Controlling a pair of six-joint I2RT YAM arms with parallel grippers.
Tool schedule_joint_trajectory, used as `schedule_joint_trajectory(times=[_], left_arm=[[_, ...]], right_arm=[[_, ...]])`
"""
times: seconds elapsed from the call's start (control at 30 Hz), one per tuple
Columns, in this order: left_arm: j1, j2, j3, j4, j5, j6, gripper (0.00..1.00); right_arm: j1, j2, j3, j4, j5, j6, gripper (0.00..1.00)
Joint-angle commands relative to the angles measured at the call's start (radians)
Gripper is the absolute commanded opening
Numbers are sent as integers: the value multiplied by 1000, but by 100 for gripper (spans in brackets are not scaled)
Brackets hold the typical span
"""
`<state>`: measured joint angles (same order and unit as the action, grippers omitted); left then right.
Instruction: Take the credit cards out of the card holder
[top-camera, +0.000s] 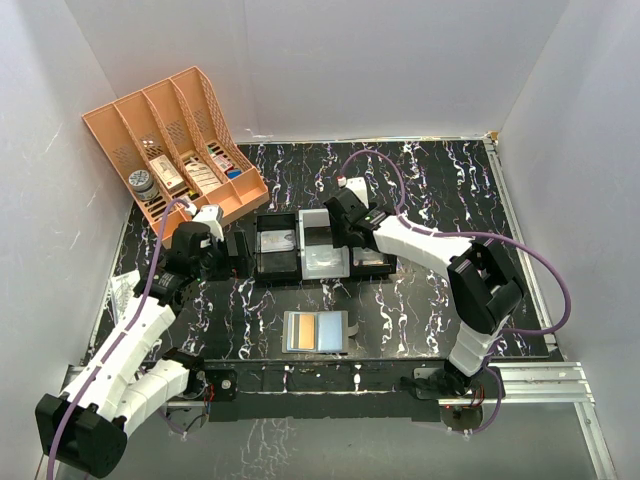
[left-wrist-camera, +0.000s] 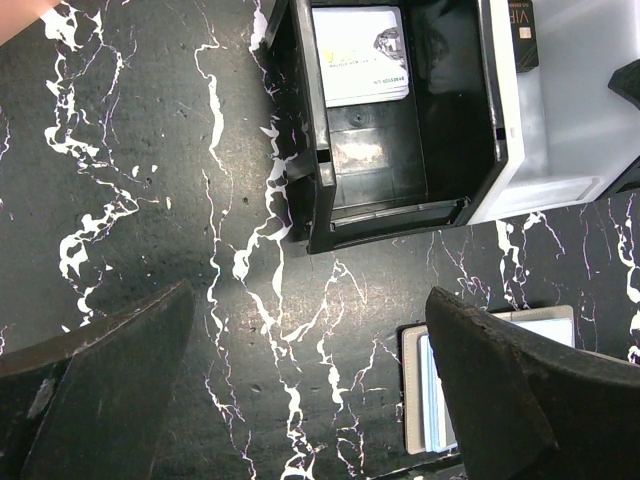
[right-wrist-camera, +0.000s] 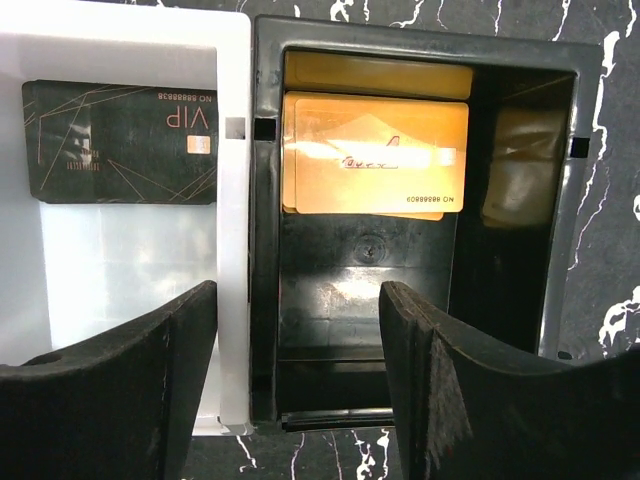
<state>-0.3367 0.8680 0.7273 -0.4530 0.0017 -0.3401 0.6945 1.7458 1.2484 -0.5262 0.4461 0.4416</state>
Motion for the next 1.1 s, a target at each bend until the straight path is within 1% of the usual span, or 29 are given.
schedule_joint_trajectory(times=[0.0,0.13,0.27,0.4,0.53,0.63,0.83,0.87,0.9,0.93,1.0,1.07], left_arm=[[4,3,4,5,17,15,99],[4,3,3,6,18,15,99],[3,0,4,1,12,13,99],[4,-16,1,-1,6,6,99],[4,-28,-2,-1,0,3,99],[4,-24,-2,-3,-2,1,99],[3,-28,0,-9,0,0,99],[4,-32,-2,-9,-1,-2,99],[3,-37,-3,-8,-2,-2,99],[4,-38,-3,-7,-2,-3,99],[4,-40,-6,-6,1,-2,99],[4,-35,-4,-6,7,-2,99]], right_arm=[[-10,-31,28,31,-30,-50,62],[-11,-72,40,28,-99,-32,65],[-9,-174,-9,72,-186,37,67],[-9,-289,-134,154,-306,146,67],[-9,-421,-308,340,-457,242,68],[-10,-501,-376,394,-469,290,70],[-10,-590,-448,407,-416,337,84],[-9,-598,-450,407,-412,338,88],[-11,-603,-453,407,-405,347,96],[-9,-609,-459,411,-398,360,98],[-9,-619,-476,431,-390,408,98],[-12,-628,-508,445,-383,506,98]])
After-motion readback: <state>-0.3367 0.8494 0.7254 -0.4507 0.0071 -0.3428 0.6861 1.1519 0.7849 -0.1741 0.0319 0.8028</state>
